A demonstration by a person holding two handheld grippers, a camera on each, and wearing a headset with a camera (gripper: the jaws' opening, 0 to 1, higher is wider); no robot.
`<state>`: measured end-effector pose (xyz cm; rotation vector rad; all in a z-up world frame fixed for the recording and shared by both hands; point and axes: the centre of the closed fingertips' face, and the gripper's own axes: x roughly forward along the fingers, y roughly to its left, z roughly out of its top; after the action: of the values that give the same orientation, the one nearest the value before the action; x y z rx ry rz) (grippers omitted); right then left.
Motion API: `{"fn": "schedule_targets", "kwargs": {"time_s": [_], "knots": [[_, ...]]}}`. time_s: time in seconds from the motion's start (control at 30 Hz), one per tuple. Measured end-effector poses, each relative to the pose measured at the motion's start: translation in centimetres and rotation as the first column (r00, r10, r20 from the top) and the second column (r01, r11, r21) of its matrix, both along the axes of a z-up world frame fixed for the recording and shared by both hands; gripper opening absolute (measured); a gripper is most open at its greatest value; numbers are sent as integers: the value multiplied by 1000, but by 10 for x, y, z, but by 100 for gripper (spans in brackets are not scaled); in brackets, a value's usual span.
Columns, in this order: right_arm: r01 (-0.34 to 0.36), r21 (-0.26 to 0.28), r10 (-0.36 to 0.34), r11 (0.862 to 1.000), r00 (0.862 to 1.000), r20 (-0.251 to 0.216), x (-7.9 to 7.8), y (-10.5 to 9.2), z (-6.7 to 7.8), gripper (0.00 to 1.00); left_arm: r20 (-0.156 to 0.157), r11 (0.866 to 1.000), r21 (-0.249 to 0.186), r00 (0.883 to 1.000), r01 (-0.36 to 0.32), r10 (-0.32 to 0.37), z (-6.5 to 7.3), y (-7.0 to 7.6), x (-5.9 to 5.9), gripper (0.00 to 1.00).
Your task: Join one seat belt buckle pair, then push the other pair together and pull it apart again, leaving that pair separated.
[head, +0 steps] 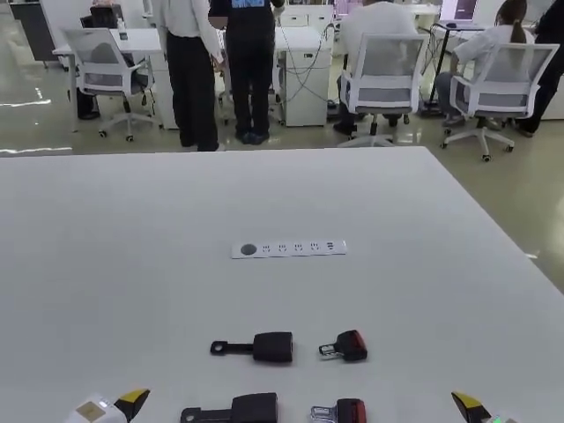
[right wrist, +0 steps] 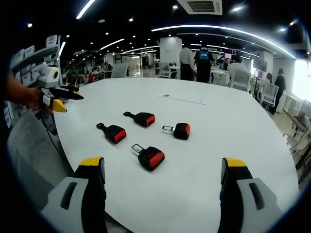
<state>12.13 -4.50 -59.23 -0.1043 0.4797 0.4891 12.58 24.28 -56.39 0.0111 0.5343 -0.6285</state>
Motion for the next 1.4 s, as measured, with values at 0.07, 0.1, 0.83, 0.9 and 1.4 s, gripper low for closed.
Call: {"fn": "schedule_targets", "kwargs": {"time_s": [0.07,0.1,0.83,0.9,1.4], "knots": [[-4,0,4,1000,1000,-4,-1,1,0,99,0,1000,0,1000,2,-2,-1,0,1,100],[-4,1,4,1000,1000,-3,-1,1,0,99,0,1000,2,1000,5,-5,-1,0,1,100],[-48,20,48,999,998,-32,6,12,-6,99,-8,998,26,999,52,-52,-10,-4,10,100],[-53,21,54,998,998,-34,8,13,-6,98,-11,998,27,998,57,-56,-10,-5,11,100],[-97,31,99,995,993,-62,21,26,-14,97,-36,993,49,994,110,-108,-20,-15,17,99]]}}
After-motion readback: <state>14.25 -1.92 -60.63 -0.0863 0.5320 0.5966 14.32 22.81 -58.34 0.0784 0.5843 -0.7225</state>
